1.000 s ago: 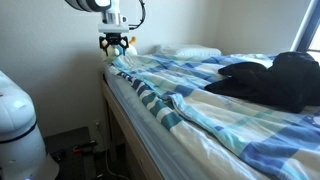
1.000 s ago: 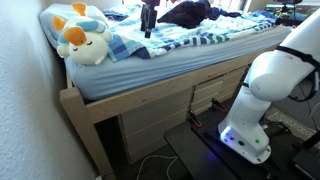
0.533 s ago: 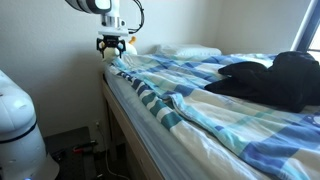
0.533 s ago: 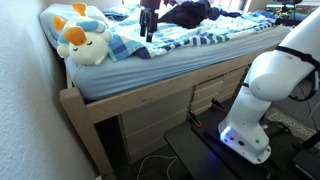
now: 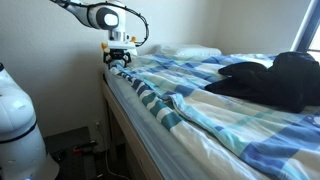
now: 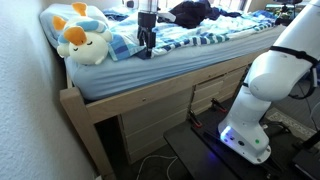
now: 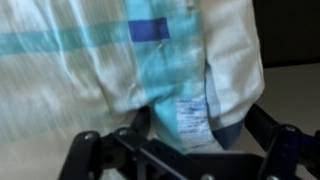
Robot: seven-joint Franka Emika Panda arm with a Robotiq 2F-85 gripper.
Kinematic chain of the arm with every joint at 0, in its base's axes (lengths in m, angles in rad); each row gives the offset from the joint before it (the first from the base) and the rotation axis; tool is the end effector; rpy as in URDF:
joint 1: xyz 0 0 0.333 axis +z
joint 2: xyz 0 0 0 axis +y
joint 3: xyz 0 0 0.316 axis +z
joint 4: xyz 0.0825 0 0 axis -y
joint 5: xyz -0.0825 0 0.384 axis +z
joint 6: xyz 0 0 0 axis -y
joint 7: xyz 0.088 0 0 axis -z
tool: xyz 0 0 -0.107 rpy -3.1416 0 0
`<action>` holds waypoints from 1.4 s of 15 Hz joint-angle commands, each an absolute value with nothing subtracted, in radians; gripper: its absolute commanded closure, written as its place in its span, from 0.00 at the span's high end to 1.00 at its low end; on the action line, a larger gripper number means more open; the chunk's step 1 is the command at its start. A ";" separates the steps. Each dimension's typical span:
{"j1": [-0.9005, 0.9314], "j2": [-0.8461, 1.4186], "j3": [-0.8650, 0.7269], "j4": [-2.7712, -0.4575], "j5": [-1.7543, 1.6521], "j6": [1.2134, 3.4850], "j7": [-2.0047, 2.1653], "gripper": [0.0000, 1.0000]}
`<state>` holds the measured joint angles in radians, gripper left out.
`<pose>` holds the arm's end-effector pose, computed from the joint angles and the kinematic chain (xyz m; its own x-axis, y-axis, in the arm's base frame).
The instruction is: Place the stuffed duck under the the duvet cover
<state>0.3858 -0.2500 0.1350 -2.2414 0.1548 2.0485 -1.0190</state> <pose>0.4113 0.2488 0.4755 0.1015 0.9877 0.1190 0.9948 -0.1008 -0.0120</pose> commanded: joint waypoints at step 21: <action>0.191 -0.383 0.117 -2.309 -0.189 2.371 -0.775 0.03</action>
